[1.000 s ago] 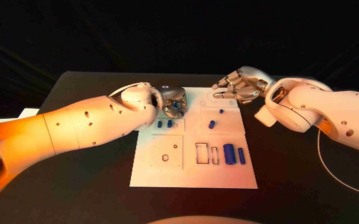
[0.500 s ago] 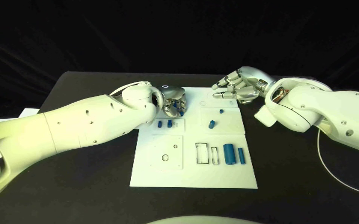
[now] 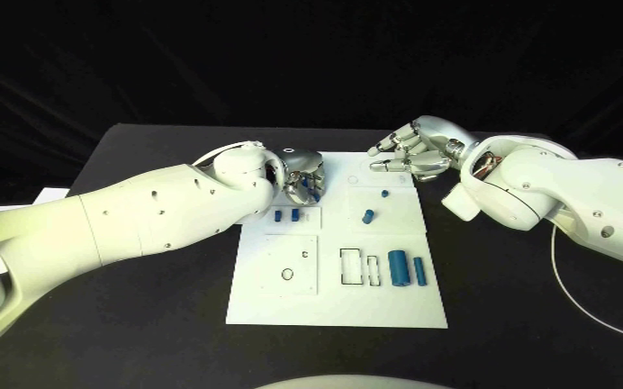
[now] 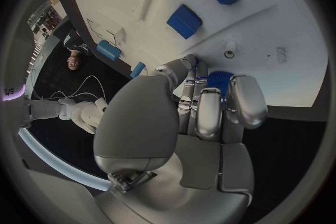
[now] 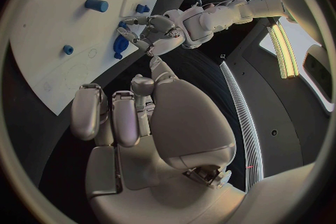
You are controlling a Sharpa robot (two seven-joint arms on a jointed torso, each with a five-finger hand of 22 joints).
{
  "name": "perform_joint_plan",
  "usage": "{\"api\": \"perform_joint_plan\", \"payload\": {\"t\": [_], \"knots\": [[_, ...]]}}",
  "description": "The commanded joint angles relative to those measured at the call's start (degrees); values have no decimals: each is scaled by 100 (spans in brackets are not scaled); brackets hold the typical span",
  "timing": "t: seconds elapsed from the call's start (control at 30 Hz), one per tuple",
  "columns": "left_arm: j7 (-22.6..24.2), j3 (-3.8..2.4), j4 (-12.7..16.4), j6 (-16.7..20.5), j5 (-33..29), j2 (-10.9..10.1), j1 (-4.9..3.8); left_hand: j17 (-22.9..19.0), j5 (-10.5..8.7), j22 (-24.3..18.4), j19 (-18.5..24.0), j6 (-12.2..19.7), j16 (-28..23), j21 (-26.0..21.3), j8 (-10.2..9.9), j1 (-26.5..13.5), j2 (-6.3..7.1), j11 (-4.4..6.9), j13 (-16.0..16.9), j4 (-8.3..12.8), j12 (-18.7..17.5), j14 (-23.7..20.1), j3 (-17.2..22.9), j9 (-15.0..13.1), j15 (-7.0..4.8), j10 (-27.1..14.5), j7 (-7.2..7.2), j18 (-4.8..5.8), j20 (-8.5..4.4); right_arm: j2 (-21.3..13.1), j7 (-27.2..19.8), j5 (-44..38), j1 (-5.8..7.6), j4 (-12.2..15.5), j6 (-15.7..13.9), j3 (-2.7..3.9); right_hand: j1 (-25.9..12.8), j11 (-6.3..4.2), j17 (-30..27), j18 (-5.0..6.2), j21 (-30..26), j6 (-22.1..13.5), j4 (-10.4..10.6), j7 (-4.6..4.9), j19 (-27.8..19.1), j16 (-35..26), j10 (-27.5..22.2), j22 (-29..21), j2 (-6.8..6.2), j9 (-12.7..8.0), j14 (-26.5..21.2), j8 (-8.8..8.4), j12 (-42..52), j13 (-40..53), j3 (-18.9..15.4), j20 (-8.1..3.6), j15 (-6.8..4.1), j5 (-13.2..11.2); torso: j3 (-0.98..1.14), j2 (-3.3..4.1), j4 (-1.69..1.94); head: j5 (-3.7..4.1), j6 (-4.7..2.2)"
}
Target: Assemble the parts on the task board
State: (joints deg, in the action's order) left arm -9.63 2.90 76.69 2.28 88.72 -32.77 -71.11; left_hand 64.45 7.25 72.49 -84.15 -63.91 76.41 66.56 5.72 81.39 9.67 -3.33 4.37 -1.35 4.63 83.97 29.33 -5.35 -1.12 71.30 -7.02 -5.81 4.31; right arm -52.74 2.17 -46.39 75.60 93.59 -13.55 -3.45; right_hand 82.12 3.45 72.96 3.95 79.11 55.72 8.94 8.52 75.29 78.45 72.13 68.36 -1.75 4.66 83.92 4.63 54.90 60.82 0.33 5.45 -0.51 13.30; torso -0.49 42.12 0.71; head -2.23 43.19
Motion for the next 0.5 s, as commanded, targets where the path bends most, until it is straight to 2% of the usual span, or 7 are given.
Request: {"api": "perform_joint_plan", "payload": {"t": [0.03,0.33,0.5], "knots": [[44,18,-7,-15,-42,10,24,-11,-34,1,-91,-80,33,-29,33,-61,5,9,9,32,12,168,22,-11,-49,76,5,91,-22,6,-51,-19,-4,10,84,0,-42,-11,-1,95,-34,45,9,-3,-34,-18,-28,-5,30,5,235,-11,18,5,14,4,-37,38,2,3,0,-1,-3],[95,15,-2,225,-56,13,25,-10,-29,21,-98,-181,51,-13,50,-39,-44,26,24,86,8,169,47,-22,-63,174,3,95,-36,8,-53,-19,-4,14,85,0,-49,-11,-2,94,-34,51,13,-3,-31,-20,-19,-2,37,6,236,-8,32,14,14,3,-37,39,-3,1,-3,-4,-6],[119,-10,109,357,-167,-69,30,-13,-30,19,-98,-179,54,-17,38,-51,-34,15,20,95,-10,169,45,-18,-61,165,-13,95,-37,12,-57,-19,-4,8,89,0,-49,-11,-2,94,-34,51,13,-3,-31,-20,-19,-2,37,6,236,-8,32,14,14,3,-37,39,-3,-2,-3,-5,-23]]}}
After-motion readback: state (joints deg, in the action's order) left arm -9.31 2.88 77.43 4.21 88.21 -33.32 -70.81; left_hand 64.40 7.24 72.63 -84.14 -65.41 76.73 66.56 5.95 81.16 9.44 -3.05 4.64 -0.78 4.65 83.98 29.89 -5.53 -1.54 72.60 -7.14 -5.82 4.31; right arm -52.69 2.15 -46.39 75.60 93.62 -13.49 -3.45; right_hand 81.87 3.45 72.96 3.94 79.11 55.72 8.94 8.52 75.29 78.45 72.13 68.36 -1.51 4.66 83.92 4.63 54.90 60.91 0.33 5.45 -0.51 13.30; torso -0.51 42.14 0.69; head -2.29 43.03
